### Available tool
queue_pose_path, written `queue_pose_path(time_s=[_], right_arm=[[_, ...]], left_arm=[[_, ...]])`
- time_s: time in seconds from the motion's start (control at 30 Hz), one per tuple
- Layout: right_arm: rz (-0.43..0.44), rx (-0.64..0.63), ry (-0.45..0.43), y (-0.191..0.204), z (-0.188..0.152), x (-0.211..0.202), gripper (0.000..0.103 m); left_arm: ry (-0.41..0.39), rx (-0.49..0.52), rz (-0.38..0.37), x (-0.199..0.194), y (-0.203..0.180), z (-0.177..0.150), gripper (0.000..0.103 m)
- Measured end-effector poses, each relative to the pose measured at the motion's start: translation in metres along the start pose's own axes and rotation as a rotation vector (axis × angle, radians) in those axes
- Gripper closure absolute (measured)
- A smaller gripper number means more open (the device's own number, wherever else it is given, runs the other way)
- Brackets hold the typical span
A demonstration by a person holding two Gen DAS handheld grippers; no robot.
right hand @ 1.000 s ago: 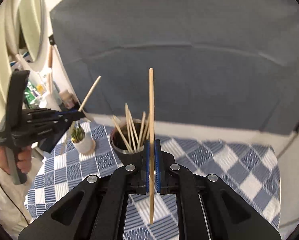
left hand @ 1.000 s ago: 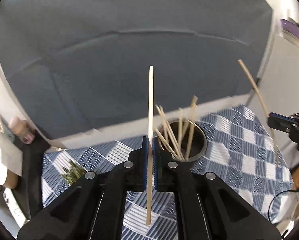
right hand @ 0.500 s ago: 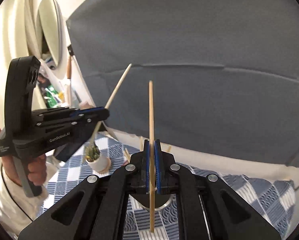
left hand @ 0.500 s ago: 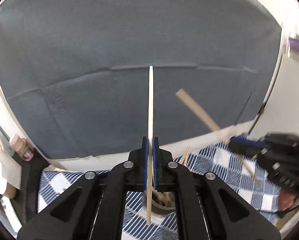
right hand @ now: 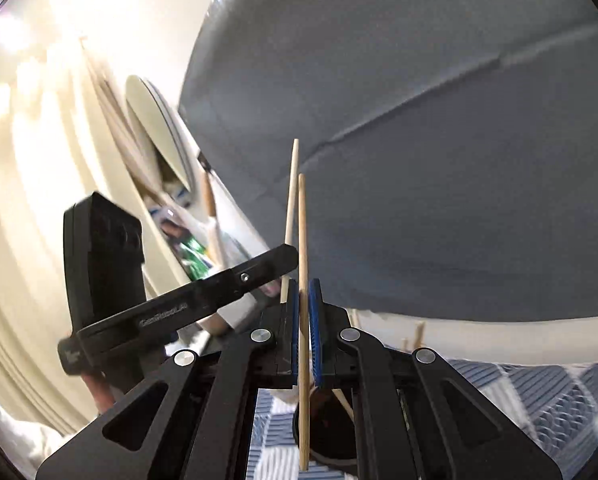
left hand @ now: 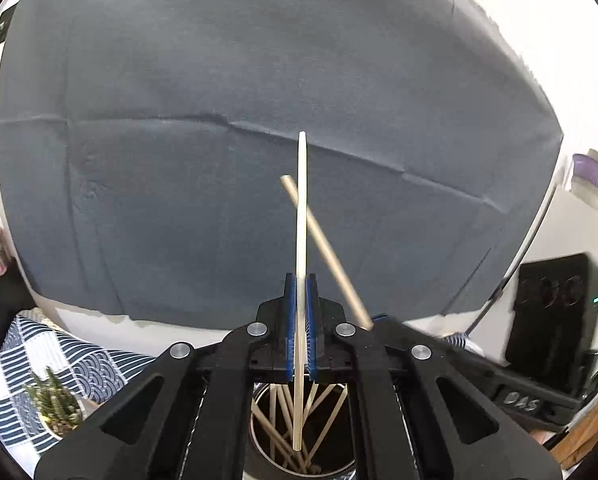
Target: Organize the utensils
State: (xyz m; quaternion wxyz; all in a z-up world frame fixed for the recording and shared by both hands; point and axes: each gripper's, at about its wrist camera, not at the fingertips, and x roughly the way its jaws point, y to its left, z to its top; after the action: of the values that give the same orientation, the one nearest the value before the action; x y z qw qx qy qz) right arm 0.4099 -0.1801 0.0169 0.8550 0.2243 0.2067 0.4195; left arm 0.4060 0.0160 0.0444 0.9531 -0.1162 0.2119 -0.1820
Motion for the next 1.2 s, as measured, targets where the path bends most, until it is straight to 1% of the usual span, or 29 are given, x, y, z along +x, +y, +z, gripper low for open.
queue_pose_path(time_s=[0.03,0.1,0.2,0.3,0.37,0.5,0.63,0.7,0.73,0.77,0.83,0.9,0.97,1.03,1.1,1.2], right_arm=[[0.028,0.024,-0.019,-0.008,-0.005,0.003,0.098],[0.034,0.038,-0.050,-0.018,-0.013,0.006,0.098],[0.008,0.017,-0.063,-0.028,-0.022,0.009,0.098],[-0.022,0.005,-0.067,-0.034,-0.030,0.014,0.098],[-0.041,-0.013,-0.061,-0.035,-0.035,0.011,0.098],[-0.029,0.007,-0.027,-0.036,-0.042,0.013,0.098],[-0.070,-0.022,-0.004,-0.031,-0.047,0.005,0.098],[-0.108,-0.040,0.006,-0.026,-0.049,0.001,0.097],[-0.145,-0.055,0.011,-0.021,-0.048,-0.003,0.095],[-0.169,-0.064,0.010,-0.018,-0.049,-0.006,0.095],[-0.187,-0.072,0.021,-0.014,-0.049,-0.018,0.095],[-0.234,-0.094,0.030,-0.004,-0.050,-0.027,0.094],[-0.275,-0.112,0.035,0.008,-0.050,-0.033,0.094],[-0.316,-0.130,0.040,0.022,-0.051,-0.041,0.094],[-0.360,-0.154,0.062,0.037,-0.055,-0.049,0.094],[-0.423,-0.191,0.087,0.066,-0.063,-0.053,0.094]], left_arm=[[-0.008,-0.004,-0.005,0.001,0.001,-0.004,0.098],[-0.020,-0.016,-0.013,0.005,0.004,-0.013,0.098],[-0.025,-0.015,-0.013,0.009,0.006,-0.023,0.098],[-0.014,-0.021,-0.027,0.016,0.009,-0.032,0.098],[-0.013,-0.019,-0.040,0.017,0.008,-0.038,0.098],[0.013,-0.003,-0.032,0.020,0.007,-0.049,0.098],[0.035,-0.002,-0.031,0.016,0.009,-0.058,0.098],[0.046,-0.001,-0.039,0.013,0.008,-0.061,0.098],[0.053,0.000,-0.043,0.011,0.007,-0.062,0.098],[0.060,0.001,-0.050,0.009,0.008,-0.063,0.097],[0.070,0.002,-0.054,0.004,0.007,-0.063,0.097],[0.078,-0.006,-0.078,-0.002,0.007,-0.063,0.092],[0.081,-0.007,-0.086,-0.010,0.008,-0.065,0.085],[0.088,0.007,-0.095,-0.019,0.007,-0.067,0.082],[0.104,0.025,-0.099,-0.030,0.008,-0.068,0.080],[0.130,0.042,-0.105,-0.043,0.007,-0.072,0.072]])
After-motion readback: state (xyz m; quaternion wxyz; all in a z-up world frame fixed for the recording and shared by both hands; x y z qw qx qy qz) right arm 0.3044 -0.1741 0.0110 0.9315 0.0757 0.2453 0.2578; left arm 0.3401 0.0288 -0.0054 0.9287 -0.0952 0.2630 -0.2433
